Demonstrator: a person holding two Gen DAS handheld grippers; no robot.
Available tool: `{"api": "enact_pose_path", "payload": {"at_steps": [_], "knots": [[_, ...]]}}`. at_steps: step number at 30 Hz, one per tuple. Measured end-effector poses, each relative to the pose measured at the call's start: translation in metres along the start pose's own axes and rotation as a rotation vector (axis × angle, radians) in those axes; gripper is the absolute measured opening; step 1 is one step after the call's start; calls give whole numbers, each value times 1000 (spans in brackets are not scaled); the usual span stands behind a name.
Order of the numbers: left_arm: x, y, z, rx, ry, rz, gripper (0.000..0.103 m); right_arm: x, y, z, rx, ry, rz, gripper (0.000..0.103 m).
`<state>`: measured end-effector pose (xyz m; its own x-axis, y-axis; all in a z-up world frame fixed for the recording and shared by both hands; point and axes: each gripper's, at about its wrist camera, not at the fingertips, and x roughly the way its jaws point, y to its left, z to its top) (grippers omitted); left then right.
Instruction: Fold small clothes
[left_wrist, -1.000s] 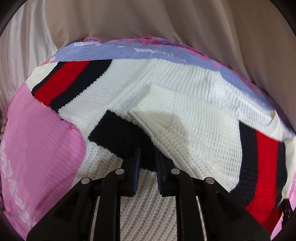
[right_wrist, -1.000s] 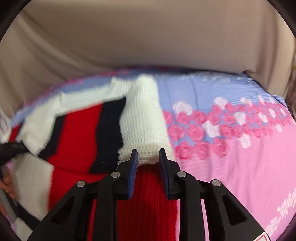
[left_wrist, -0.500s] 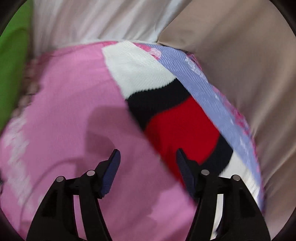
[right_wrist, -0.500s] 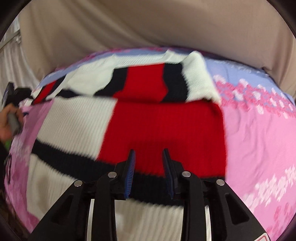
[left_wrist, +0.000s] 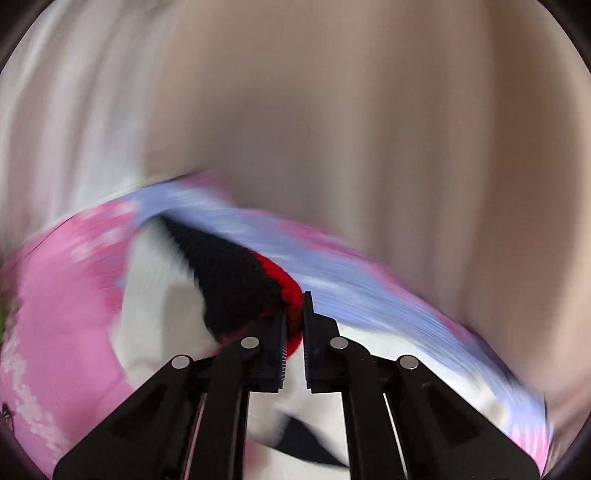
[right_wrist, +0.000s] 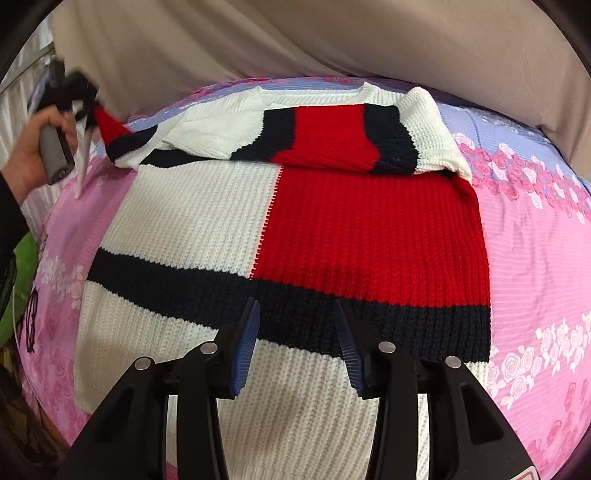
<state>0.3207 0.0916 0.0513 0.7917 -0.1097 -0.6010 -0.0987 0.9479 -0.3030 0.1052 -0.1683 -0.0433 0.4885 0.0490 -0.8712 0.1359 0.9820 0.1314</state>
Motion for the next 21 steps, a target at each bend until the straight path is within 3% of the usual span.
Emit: {"api": "enact_pose_path", "payload": {"at_steps": [1, 4, 6, 7, 9, 13, 17, 21], "knots": [[-7, -42, -22, 86, 30, -71, 7, 0, -4, 1, 8, -4, -3, 42], [-3, -113, -102, 255, 190, -172, 13, -3, -21, 5, 33, -15, -30, 42], [2, -124, -144, 283, 284, -177, 20, -4, -37, 8, 59, -17, -52, 43], [2, -121, -160, 270, 311, -168, 21, -6, -49, 10, 76, -22, -68, 43], [-7, -98, -180, 206, 325, -132, 39, -10, -62, 16, 79, -40, -94, 44], [-19, -41, -182, 126, 305, 39, 42, -14, -62, 47, -50, -121, -126, 46], [-21, 17, -182, 60, 326, 222, 42, 0, -13, 94, -220, -182, -28, 48], [-36, 40, -188, 69, 305, 208, 40, 30, 60, 122, -409, -215, 48, 50]]}}
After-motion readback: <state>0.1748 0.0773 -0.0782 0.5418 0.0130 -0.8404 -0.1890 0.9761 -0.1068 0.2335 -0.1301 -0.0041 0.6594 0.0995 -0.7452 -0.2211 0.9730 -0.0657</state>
